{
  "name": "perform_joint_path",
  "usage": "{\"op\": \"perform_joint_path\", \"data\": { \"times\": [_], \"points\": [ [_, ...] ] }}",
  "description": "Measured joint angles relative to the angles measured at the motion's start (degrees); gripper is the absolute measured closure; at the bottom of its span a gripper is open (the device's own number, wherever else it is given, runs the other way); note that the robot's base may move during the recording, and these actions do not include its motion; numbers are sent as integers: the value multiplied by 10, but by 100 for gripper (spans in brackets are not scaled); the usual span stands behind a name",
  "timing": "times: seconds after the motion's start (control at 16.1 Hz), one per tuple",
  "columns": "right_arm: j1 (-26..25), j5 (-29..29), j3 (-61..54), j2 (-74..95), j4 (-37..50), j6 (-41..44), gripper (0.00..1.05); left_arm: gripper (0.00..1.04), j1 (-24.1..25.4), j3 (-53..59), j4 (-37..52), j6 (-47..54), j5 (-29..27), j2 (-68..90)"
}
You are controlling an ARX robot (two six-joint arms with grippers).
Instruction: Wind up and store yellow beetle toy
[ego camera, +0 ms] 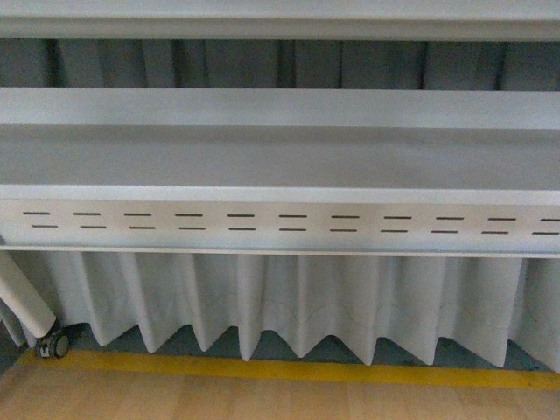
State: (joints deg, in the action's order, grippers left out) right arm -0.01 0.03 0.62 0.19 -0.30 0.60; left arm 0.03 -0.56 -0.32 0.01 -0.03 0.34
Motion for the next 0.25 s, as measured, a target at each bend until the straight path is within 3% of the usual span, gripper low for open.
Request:
{"op": "perform_joint_path", "data": {
  "times": [0.25],
  "points": [
    [0,0,0,0,0,0,7,7,0,0,0,0,0,0]
  ]
}}
